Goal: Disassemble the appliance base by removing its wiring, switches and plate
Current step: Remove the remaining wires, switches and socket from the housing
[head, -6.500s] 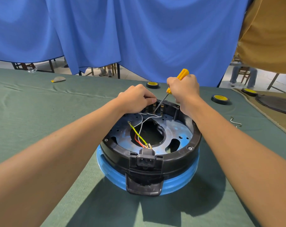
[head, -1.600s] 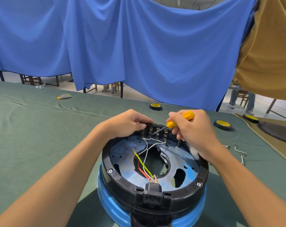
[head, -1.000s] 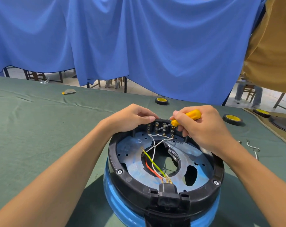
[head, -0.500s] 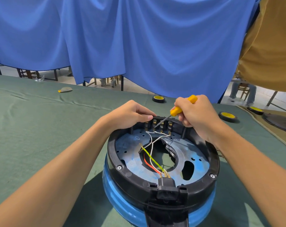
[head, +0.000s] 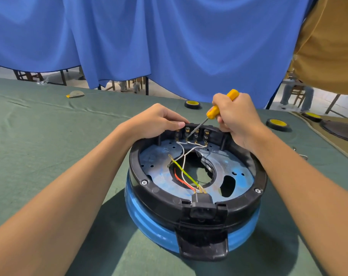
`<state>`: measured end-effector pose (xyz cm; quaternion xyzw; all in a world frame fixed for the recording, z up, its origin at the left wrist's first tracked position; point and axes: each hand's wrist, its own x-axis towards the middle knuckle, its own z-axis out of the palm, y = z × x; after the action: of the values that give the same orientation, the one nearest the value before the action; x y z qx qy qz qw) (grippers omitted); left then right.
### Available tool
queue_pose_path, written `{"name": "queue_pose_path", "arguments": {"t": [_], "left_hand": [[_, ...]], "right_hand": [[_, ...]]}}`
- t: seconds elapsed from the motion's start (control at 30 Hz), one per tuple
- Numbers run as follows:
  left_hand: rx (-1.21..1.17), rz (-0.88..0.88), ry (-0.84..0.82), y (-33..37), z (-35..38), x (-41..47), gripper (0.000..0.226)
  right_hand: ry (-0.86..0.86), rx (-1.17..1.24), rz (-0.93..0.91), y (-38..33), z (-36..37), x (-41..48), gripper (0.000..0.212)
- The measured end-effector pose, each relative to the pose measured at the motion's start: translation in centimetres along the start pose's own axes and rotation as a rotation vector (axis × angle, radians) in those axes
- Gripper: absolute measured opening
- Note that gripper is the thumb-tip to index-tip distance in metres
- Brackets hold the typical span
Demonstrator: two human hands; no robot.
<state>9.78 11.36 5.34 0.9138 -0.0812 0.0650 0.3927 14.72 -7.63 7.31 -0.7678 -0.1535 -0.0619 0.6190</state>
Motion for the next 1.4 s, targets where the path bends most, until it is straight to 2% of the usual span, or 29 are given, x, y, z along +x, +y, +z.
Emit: {"name": "queue_pose_path", "arguments": {"t": [0.1,0.37,0.47,0.57,0.67,0.77,0.9,1.07,1.23,1.4], "left_hand": [[0.024,0.000,0.012,0.1,-0.1,0.0,0.020],[0.028,-0.007,0.004,0.2,-0.2,0.0,0.021],[0.025,-0.011,0.005,0.3,-0.2,-0.1,0.021],[0.018,-0.013,0.009,0.2,-0.2,-0.1,0.021],[0.002,-0.012,0.013,0.2,-0.2,-0.1,0.021],[-0.007,-0.012,0.007,0.2,-0.1,-0.1,0.020],[0.004,-0.013,0.004,0.1,-0.1,-0.1,0.019],[0.015,-0.013,0.010,0.2,-0.2,0.0,0.020],[0.009,-0.006,0.004,0.1,-0.2,0.0,0.021],[0.021,0.000,0.002,0.2,-0.2,-0.1,0.022]], "right_hand": [[-0.012,0.012,0.083,-0.6,0.3,1.2,0.028],[-0.033,0.001,0.165,-0.6,1.0,2.5,0.023],[-0.043,0.016,0.098,-0.5,0.5,1.6,0.027],[-0.070,-0.014,-0.059,-0.3,-0.6,-0.4,0.037],[-0.151,-0.110,-0.233,0.0,-1.9,-2.7,0.035],[-0.186,-0.227,-0.327,0.1,-2.5,-3.7,0.032],[-0.140,-0.225,-0.333,0.1,-2.6,-3.8,0.030],[-0.176,-0.252,-0.332,0.0,-2.3,-4.0,0.028],[-0.063,-0.175,-0.332,0.3,-2.6,-3.7,0.030],[-0.142,-0.199,-0.325,0.2,-2.5,-3.8,0.029]]}}
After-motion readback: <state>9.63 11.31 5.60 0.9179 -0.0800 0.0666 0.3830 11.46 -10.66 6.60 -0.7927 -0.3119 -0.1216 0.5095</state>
